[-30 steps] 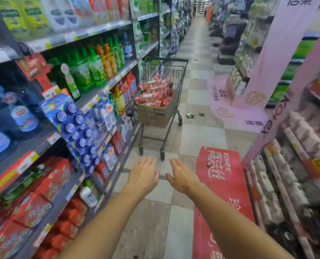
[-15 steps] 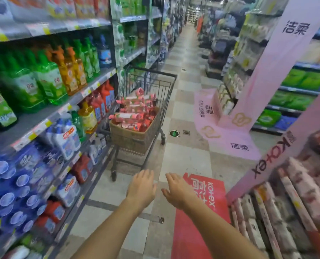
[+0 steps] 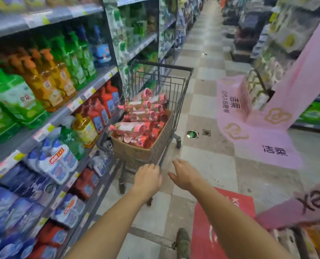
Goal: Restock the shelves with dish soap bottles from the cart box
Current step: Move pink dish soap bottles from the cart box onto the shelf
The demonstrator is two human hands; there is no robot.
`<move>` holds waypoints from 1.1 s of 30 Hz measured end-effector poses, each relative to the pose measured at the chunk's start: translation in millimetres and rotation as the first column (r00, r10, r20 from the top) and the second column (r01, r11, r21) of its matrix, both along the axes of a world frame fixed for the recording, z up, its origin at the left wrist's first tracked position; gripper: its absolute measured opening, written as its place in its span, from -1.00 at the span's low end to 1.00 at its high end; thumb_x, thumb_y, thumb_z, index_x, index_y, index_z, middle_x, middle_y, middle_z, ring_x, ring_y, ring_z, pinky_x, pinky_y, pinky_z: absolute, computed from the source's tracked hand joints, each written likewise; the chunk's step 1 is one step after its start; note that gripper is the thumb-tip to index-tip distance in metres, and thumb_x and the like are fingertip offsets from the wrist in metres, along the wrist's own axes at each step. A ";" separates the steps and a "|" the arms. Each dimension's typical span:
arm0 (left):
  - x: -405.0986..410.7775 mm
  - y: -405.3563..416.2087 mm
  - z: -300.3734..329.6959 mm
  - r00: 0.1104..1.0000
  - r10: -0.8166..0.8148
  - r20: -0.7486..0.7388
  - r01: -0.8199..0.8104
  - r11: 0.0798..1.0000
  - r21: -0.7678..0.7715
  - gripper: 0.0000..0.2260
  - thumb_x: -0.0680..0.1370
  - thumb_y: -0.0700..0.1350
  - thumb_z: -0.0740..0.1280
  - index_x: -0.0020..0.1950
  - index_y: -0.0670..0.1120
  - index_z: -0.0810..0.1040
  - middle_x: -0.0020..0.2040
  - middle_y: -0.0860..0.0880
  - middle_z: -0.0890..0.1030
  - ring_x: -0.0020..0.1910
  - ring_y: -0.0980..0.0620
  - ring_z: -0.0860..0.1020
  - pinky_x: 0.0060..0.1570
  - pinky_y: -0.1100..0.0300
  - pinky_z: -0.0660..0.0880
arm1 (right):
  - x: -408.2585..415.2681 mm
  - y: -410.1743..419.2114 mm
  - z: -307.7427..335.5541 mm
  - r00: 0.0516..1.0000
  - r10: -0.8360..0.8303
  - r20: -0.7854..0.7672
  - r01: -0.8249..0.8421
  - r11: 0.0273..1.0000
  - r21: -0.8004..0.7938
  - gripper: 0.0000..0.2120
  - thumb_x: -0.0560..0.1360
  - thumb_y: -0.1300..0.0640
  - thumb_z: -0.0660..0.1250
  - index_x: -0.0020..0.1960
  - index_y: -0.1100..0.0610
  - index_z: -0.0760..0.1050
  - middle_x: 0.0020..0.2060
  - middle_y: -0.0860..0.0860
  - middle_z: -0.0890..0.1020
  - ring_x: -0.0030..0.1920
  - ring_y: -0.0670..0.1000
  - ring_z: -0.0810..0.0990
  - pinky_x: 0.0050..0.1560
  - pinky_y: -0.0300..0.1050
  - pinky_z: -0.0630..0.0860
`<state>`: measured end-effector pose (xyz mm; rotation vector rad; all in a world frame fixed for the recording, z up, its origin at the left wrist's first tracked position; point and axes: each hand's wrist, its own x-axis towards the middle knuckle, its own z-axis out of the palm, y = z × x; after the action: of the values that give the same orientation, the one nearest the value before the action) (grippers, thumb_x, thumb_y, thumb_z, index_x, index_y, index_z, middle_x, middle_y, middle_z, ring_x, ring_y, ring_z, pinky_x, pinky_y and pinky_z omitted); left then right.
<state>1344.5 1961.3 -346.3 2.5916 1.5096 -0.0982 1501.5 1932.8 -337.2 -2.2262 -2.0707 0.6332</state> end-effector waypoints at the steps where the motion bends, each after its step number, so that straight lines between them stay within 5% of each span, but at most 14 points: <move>1: 7.8 19.5 0.8 1.000 0.023 0.002 -0.023 1.000 -0.001 -0.73 0.63 0.02 0.17 0.23 -0.09 0.47 0.20 -0.07 0.55 0.24 -0.09 0.48 0.19 0.06 0.39 | 10.7 23.3 -0.8 1.000 0.016 -0.014 -0.016 1.000 0.004 -0.60 0.62 -0.02 0.21 0.36 0.19 0.38 0.33 0.16 0.49 0.34 0.18 0.45 0.31 0.06 0.42; 14: 40.8 197.8 -0.7 0.932 0.360 -0.043 -0.360 0.933 -0.009 -0.67 0.62 0.00 0.16 0.32 -0.09 0.48 0.19 -0.06 0.58 0.18 -0.09 0.53 0.09 0.04 0.51 | 61.3 258.3 -15.5 0.950 0.306 -0.059 -0.310 0.947 -0.077 -0.55 0.61 -0.04 0.20 0.41 0.17 0.35 0.32 0.14 0.47 0.33 0.20 0.44 0.29 0.11 0.46; 26: 33.7 327.4 -57.6 0.812 0.578 -0.080 -0.580 0.785 -0.219 -0.77 0.64 -0.03 0.17 0.19 -0.09 0.52 0.00 -0.08 0.61 -0.03 -0.08 0.62 -0.10 0.03 0.59 | 54.4 417.7 -34.2 0.867 0.499 0.016 -0.488 0.853 -0.185 -0.61 0.64 -0.03 0.17 0.30 0.22 0.44 0.23 0.18 0.51 0.24 0.22 0.50 0.20 0.09 0.51; 33: 38.4 388.4 -69.0 0.764 0.572 -0.299 -0.634 0.750 -0.188 -0.68 0.65 -0.01 0.13 0.31 -0.14 0.46 0.22 -0.12 0.54 0.21 -0.12 0.50 0.11 0.00 0.49 | 47.0 514.4 -35.7 0.853 0.515 0.085 -0.500 0.854 -0.144 -0.59 0.64 -0.09 0.14 0.29 0.20 0.46 0.21 0.18 0.56 0.20 0.22 0.56 0.16 0.09 0.53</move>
<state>1382.9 2349.8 -415.3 1.8011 2.1631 -0.5034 1548.5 2447.1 -372.9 -1.7901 -2.7876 0.6685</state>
